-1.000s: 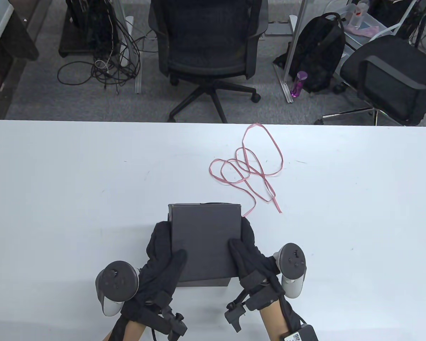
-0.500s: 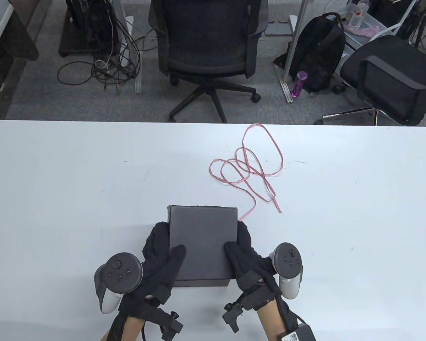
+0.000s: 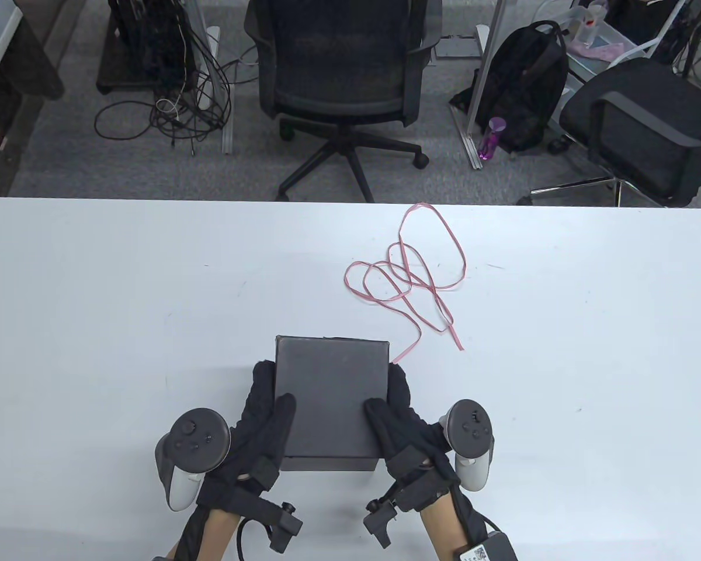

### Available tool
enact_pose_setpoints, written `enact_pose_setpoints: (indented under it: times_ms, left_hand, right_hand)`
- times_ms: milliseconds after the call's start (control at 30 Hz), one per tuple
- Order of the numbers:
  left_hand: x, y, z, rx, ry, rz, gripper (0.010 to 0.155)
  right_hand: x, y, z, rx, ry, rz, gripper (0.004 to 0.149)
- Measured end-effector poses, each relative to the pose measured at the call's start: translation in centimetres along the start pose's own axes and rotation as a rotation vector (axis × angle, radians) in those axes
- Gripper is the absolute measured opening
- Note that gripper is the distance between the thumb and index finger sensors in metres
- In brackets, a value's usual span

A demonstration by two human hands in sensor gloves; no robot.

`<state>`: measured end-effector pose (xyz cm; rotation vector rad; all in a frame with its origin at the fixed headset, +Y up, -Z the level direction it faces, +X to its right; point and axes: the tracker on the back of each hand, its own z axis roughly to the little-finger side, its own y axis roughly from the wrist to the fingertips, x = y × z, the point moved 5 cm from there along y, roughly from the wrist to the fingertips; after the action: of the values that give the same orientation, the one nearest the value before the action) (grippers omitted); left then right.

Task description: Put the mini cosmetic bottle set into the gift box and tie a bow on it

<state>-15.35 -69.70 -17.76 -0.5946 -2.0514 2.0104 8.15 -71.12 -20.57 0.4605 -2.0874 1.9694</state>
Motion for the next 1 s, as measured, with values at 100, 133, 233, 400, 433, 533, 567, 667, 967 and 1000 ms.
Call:
enact_pose_setpoints:
  times_ms: [100, 133, 233, 400, 433, 533, 567, 667, 967, 1000]
  left_hand:
    - [0.0, 0.2, 0.7, 0.021, -0.005, -0.018, 0.071]
    - [0.0, 0.3, 0.9, 0.026, -0.015, -0.017, 0.07]
    - [-0.2, 0.4, 1.4, 0.04, 0.011, -0.028, 0.069]
    - [-0.7, 0.6, 2.5, 0.084, 0.021, -0.013, 0.068]
    - [-0.8, 0.6, 2.7, 0.094, 0.018, -0.006, 0.068]
    - [-1.0, 0.7, 3.1, 0.102, 0.021, -0.002, 0.068]
    - [-1.1, 0.7, 3.2, 0.103, 0.028, -0.003, 0.068]
    - [-1.2, 0.8, 3.4, 0.11, 0.038, 0.003, 0.069]
    - [-1.2, 1.1, 4.3, 0.167, 0.016, 0.028, 0.069]
    - [-1.2, 1.1, 4.4, 0.171, 0.01, 0.03, 0.069]
  right_hand:
    - [0.2, 0.1, 0.0, 0.0, -0.016, -0.009, 0.076]
    - [0.3, 0.1, 0.1, 0.001, -0.018, -0.015, 0.076]
    - [0.3, 0.2, 0.3, 0.008, -0.028, -0.018, 0.076]
    - [0.4, 0.4, 0.7, 0.02, -0.043, -0.021, 0.076]
    - [0.4, 0.5, 0.9, 0.025, -0.043, -0.022, 0.076]
    - [0.4, 0.6, 1.2, 0.033, -0.046, -0.024, 0.076]
    - [0.4, 0.6, 1.3, 0.034, -0.047, -0.025, 0.076]
    - [0.5, 0.6, 1.7, 0.048, -0.061, -0.025, 0.077]
    - [0.6, 0.9, 2.7, 0.084, -0.072, -0.032, 0.077]
    - [0.6, 1.0, 2.9, 0.089, -0.076, -0.034, 0.077]
